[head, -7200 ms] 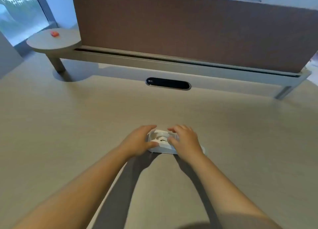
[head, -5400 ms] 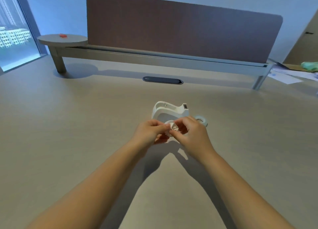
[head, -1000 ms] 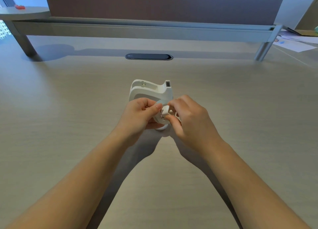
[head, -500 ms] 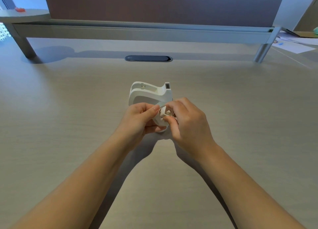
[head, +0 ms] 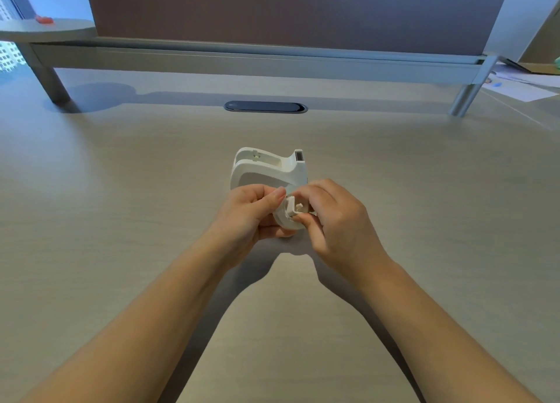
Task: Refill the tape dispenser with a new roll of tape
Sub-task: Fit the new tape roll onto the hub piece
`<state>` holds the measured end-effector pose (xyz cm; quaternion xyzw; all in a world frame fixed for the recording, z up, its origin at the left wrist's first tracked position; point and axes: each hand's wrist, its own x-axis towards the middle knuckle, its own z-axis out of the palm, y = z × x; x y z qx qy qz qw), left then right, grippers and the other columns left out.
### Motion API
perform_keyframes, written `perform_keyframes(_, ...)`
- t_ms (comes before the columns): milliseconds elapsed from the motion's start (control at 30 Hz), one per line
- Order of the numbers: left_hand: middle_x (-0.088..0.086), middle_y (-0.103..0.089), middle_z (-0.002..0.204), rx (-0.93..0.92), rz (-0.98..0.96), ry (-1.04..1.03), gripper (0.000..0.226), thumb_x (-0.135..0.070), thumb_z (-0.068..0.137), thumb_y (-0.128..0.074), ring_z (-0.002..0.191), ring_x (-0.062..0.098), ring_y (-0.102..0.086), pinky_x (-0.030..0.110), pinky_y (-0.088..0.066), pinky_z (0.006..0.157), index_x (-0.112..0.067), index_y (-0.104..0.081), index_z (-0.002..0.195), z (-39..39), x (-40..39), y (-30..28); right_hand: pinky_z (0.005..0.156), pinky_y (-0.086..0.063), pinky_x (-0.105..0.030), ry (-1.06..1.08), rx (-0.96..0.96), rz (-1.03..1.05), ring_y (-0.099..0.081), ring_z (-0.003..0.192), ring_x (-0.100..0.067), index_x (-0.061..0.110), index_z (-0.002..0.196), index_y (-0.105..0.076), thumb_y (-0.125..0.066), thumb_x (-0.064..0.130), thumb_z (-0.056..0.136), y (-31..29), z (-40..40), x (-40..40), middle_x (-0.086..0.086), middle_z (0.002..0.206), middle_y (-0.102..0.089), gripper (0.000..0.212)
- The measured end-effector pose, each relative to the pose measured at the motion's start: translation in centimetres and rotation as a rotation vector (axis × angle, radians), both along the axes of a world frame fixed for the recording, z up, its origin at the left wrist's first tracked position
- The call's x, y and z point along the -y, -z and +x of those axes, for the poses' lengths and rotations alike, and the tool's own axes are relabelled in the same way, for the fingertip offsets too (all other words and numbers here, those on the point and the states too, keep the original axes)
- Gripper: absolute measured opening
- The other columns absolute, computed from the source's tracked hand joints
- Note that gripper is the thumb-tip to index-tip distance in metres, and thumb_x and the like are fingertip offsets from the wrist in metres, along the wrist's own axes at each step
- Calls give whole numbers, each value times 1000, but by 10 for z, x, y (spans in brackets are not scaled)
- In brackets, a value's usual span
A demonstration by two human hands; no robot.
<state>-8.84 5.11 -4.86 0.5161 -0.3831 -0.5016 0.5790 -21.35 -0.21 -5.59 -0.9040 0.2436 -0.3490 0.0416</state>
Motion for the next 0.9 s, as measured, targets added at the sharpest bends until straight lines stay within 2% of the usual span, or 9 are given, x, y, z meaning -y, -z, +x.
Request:
perform_keyframes(100, -1, -67, 53, -4, -5, -13, 21, -17, 85, -46, 52, 12, -63, 19, -54, 50, -5, -57, 71, 1, -2, 0, 73, -38, -17, -18, 34, 55, -58, 74, -19, 2, 88, -63, -47, 16, 77, 3, 2, 2, -16, 80, -66, 24)
perform_keyframes(167, -1, -66, 53, -22, -32, -19, 20, -16, 85, -45, 51, 9, -63, 18, -53, 50, -7, -55, 70, 1, -2, -2, 75, -35, -6, -58, 161, 215, -49, 78, -9, 6, 94, -64, -55, 16, 77, 1, 1, 3, -6, 85, -59, 21)
perform_keyframes(267, 3, -63, 64, -47, -73, -41, 16, -17, 84, -46, 53, 9, -62, 19, -54, 54, -9, -54, 73, 0, 0, -6, 79, -36, 1, -99, 323, 470, -45, 89, 6, 30, 100, -59, -63, 23, 74, -4, -4, 1, 16, 94, -43, 27)
perform_keyframes(367, 0, -67, 70, -21, -91, -25, 14, -17, 83, -47, 63, 10, -65, 23, -56, 61, -10, -58, 77, -2, 0, -6, 65, -43, 2, -113, 444, 737, -50, 79, 15, 41, 92, -47, -64, 24, 80, -5, -7, -1, 20, 93, -44, 27)
perform_keyframes(433, -5, -68, 70, 17, -100, -22, 15, -16, 83, -47, 68, 9, -65, 22, -57, 62, -13, -61, 79, -3, -1, -4, 53, -45, -2, -127, 461, 901, -54, 66, 16, 39, 83, -47, -55, 30, 82, -4, -6, 0, 14, 84, -53, 12)
perform_keyframes(467, -4, -68, 73, 47, -101, -25, 16, -17, 83, -47, 70, 8, -65, 21, -57, 63, -14, -62, 81, -3, -2, -3, 49, -45, -4, -133, 426, 917, -56, 62, 13, 36, 79, -49, -52, 35, 82, -4, -5, 2, 12, 78, -56, 4)
perform_keyframes(633, 3, -65, 82, 126, -74, 24, 25, -31, 68, -54, 69, 11, -65, 19, -56, 61, -17, -61, 87, -4, -2, -1, 44, -44, -7, -167, 469, 917, -57, 53, 5, 27, 72, -50, -45, 41, 77, -2, -5, 3, 8, 67, -57, 15)
perform_keyframes(733, 6, -64, 76, 243, -66, 13, 12, -21, 71, -61, 60, 8, -63, 18, -55, 59, -16, -61, 82, -6, -2, 0, 44, -44, -6, -177, 481, 918, -59, 54, 6, 28, 73, -48, -43, 44, 74, -1, -6, 2, 8, 68, -58, 16)
perform_keyframes(900, 11, -65, 78, 260, -86, -17, 32, -34, 55, -62, 73, 19, -64, 24, -55, 66, -13, -63, 79, -7, -3, -2, 44, -44, -6, -225, 527, 961, -58, 53, 5, 24, 72, -49, -47, 27, 86, -1, -5, 0, 5, 67, -57, 15)
